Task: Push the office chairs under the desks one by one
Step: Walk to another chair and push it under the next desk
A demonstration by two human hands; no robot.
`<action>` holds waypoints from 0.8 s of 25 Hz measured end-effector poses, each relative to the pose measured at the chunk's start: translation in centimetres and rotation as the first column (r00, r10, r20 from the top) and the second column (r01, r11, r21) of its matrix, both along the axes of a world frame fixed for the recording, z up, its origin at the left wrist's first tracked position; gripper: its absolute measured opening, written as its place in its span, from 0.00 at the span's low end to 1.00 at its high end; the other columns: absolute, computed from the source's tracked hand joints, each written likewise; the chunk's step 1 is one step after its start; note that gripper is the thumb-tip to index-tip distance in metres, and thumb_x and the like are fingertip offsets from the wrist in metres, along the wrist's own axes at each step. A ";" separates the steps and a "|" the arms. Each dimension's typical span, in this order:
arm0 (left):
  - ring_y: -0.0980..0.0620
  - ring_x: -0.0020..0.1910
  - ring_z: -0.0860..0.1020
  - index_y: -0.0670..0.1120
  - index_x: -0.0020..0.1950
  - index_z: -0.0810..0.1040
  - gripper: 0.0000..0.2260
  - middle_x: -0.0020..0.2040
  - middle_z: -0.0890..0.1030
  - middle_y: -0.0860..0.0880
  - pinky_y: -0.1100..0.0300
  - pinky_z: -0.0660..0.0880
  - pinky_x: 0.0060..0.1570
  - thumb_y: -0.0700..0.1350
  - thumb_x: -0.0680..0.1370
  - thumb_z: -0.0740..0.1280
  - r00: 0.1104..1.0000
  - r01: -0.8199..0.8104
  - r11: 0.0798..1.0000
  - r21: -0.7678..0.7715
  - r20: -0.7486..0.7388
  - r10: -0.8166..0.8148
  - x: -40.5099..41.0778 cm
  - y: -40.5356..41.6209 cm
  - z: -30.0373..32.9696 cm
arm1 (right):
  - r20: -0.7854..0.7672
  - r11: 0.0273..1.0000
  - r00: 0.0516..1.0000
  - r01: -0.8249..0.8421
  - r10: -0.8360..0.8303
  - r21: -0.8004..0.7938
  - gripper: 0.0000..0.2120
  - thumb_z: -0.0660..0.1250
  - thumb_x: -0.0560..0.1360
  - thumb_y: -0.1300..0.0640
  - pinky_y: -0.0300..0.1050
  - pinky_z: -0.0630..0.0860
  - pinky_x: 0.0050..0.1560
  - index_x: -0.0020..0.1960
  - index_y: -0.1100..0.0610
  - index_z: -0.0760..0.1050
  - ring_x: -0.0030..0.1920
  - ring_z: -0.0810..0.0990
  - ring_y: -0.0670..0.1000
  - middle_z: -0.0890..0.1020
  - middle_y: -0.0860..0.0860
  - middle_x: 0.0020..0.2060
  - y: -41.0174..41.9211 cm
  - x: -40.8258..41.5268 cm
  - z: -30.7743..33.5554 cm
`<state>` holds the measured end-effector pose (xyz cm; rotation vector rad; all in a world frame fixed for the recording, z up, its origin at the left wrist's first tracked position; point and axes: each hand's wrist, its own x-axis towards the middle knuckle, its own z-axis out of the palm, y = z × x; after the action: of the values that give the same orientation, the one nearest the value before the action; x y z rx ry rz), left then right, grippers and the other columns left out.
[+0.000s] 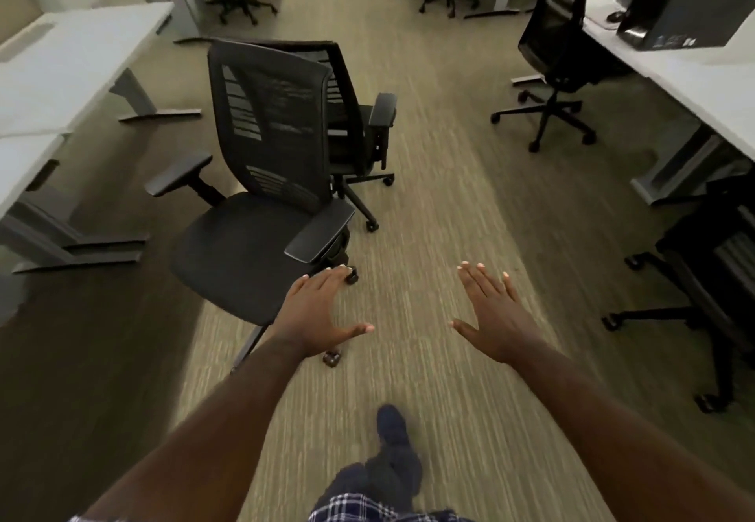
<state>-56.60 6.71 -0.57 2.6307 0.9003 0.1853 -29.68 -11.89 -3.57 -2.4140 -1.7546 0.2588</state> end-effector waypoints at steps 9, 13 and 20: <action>0.55 0.76 0.56 0.54 0.78 0.58 0.45 0.78 0.62 0.53 0.53 0.46 0.72 0.75 0.68 0.64 0.993 -0.058 0.998 0.011 0.102 0.056 12.5 14.3 -0.2 | 0.044 0.996 0.995 -0.091 0.092 -0.018 0.45 0.62 0.76 0.34 0.57 0.39 0.77 0.80 0.53 0.44 0.78 0.40 0.49 0.47 0.49 0.80 14.8 13.6 0.2; 0.63 0.74 0.52 0.57 0.78 0.57 0.44 0.77 0.62 0.55 0.53 0.49 0.72 0.76 0.68 0.64 0.984 -0.127 0.992 0.026 0.130 0.123 16.8 19.3 -0.1 | 0.040 0.991 0.991 -0.130 0.131 -0.028 0.44 0.61 0.76 0.34 0.57 0.39 0.77 0.80 0.53 0.43 0.79 0.39 0.50 0.46 0.50 0.80 21.2 18.7 0.7; 0.61 0.75 0.53 0.61 0.77 0.54 0.46 0.78 0.59 0.57 0.47 0.50 0.75 0.79 0.65 0.61 0.910 -0.392 0.920 -0.011 0.141 0.389 24.0 26.9 0.0 | 0.043 0.924 0.923 -0.383 0.383 -0.012 0.44 0.60 0.76 0.34 0.55 0.35 0.75 0.80 0.51 0.41 0.76 0.34 0.47 0.44 0.49 0.80 36.1 27.9 0.8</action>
<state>-32.55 33.59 -0.58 2.3862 1.3707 0.4743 -1.82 24.26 -2.78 -2.0708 -2.2406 0.2502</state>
